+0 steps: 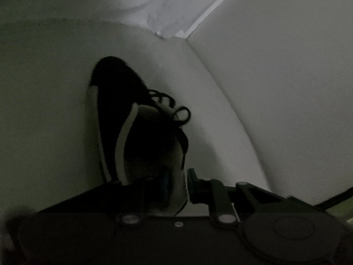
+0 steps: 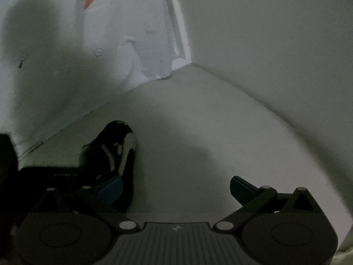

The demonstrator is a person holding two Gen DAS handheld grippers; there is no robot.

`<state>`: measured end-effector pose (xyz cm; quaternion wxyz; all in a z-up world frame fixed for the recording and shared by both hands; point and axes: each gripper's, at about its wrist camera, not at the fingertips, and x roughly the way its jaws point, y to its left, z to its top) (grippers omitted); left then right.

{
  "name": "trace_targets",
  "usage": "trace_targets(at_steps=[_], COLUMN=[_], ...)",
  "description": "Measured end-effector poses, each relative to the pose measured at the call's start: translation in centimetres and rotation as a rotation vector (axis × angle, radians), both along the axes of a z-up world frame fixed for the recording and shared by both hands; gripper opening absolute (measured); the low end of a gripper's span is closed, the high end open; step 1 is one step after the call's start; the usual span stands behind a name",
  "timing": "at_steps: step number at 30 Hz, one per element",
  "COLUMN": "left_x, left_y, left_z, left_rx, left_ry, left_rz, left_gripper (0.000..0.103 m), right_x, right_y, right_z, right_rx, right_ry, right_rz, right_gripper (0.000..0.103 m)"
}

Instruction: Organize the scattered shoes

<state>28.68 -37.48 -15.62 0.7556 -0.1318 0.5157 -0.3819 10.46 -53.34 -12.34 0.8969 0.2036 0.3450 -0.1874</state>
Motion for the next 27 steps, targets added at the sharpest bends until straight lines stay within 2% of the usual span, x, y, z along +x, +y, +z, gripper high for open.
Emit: trace_targets(at_steps=[6,10,15,19,21,22,23,25,27], left_x=[-7.7,-11.3,-14.7,-15.3,-15.3,-15.4,-15.8,-16.8,-18.1], left_y=[1.1,1.8,1.1,0.3,0.1,0.2,0.9,2.2,4.2], left_z=[0.7,1.0,1.2,1.0,1.3,1.7,2.8,4.0,5.4], left_rx=[0.026,0.021,0.044,0.052,0.064,0.07,0.066,0.04,0.028], left_ry=[0.007,0.034,0.01,0.01,0.005,-0.002,-0.038,-0.09,-0.156], left_rz=[0.069,0.118,0.147,0.183,0.198,0.208,0.25,0.295,0.366], left_gripper=[0.016,0.016,0.016,0.019,0.038,0.059,0.069,0.079,0.095], right_x=[-3.0,-4.4,-5.5,-6.1,-6.2,-6.4,-6.6,-6.6,-6.4], right_y=[-1.4,-1.5,-1.4,-1.3,-1.0,-0.9,-0.7,-0.5,0.2], right_z=[0.7,0.8,0.6,0.7,0.9,1.1,1.1,0.9,0.3], right_rx=[0.009,-0.016,-0.006,-0.005,-0.01,-0.012,-0.016,-0.016,0.0], right_ry=[-0.006,-0.012,-0.015,-0.021,-0.033,-0.036,-0.039,-0.037,-0.022], right_rz=[0.083,0.171,0.244,0.288,0.299,0.318,0.329,0.359,0.403], right_gripper=[0.103,0.103,0.103,0.103,0.103,0.103,0.103,0.103,0.103])
